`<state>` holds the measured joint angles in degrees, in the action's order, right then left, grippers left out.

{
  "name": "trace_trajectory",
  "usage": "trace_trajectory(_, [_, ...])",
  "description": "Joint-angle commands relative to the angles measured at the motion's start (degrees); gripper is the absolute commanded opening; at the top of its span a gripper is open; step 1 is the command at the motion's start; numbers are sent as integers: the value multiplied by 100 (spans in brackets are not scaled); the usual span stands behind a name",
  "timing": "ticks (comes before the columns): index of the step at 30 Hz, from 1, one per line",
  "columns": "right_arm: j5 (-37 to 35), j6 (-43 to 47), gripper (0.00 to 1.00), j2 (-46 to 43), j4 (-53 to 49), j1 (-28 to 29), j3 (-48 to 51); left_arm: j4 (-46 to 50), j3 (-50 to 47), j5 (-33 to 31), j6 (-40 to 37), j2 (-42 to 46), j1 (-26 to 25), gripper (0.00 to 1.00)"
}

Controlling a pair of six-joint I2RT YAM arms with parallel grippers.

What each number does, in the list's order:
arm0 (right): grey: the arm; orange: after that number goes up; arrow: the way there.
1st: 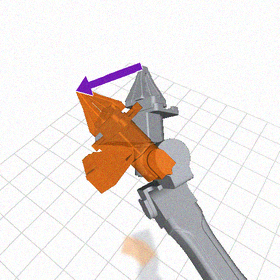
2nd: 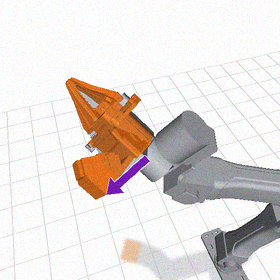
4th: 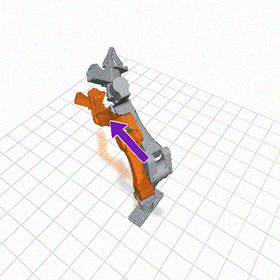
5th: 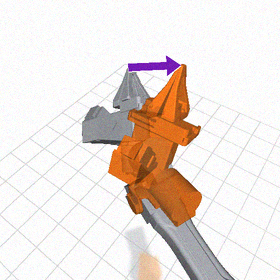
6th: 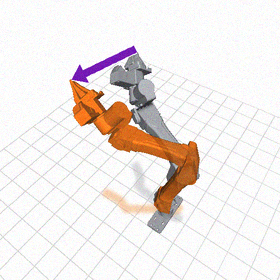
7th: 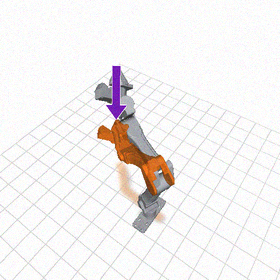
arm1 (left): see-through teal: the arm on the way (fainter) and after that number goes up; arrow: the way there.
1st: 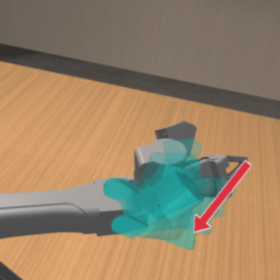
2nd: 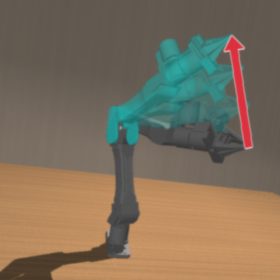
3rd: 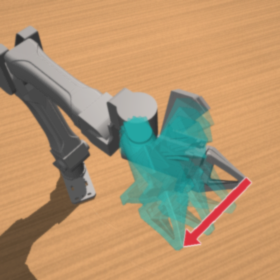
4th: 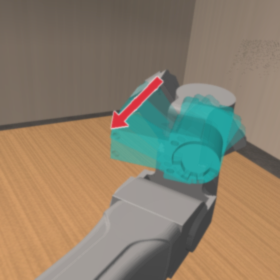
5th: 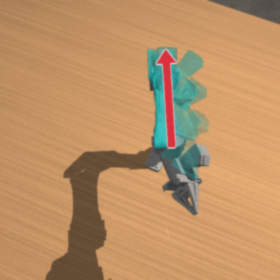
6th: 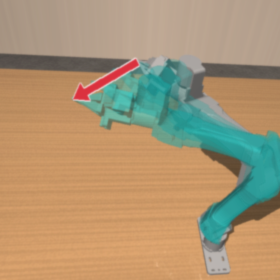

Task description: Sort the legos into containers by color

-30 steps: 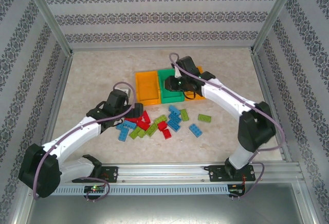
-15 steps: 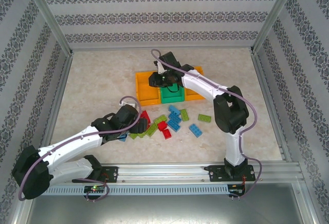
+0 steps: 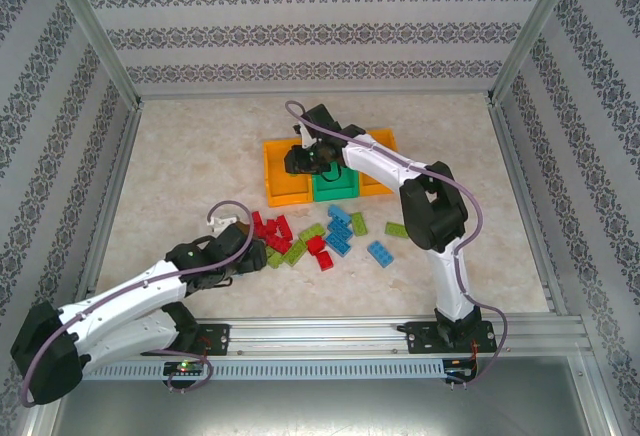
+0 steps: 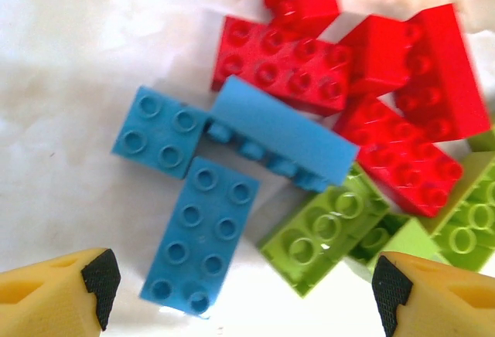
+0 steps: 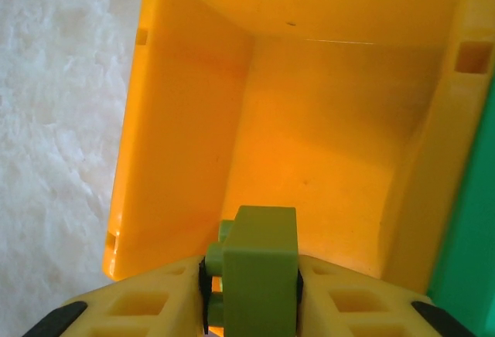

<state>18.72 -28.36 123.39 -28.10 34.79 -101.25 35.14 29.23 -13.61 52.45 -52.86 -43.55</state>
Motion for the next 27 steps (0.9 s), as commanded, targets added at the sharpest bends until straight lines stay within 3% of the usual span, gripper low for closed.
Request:
trace_trajectory(1, [-57, 43, 35, 109, -126, 71, -187, 392, -180, -186, 501, 102, -83, 87])
trace_trajectory(6, [-55, 49, 44, 181, -154, 72, -227, 306, -217, -204, 506, -33, -83, 88])
trace_trajectory(16, [-45, -38, 53, -159, 27, 81, -61, -52, -37, -168, -56, -448, -75, 87])
trace_trajectory(27, [-210, 9, 58, -768, 119, -29, 472, -160, -63, -133, -255, -797, 207, 76])
